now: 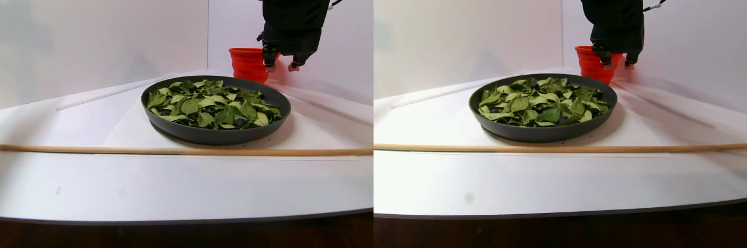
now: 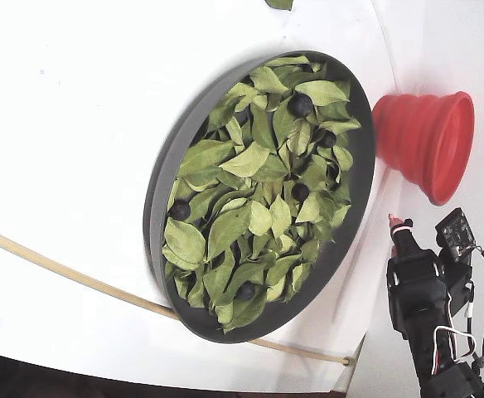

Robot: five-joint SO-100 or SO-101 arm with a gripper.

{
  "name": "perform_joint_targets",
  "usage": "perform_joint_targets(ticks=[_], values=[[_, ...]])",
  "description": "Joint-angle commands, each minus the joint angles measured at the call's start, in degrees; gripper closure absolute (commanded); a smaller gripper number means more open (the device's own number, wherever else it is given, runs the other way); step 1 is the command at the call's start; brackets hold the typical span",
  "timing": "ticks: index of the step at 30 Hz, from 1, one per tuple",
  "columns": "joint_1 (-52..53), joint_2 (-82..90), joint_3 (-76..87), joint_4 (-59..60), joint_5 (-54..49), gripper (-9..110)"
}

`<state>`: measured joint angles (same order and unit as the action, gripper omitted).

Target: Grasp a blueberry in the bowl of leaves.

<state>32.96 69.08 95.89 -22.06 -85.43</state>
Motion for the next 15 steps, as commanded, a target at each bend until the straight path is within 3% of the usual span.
perform_joint_targets(ticks=[1,15], values=[[0.2,1.7,-0.9,-1.5,0.1,83],[0.2,3.4,0.4,-1.9,-0.9,83]])
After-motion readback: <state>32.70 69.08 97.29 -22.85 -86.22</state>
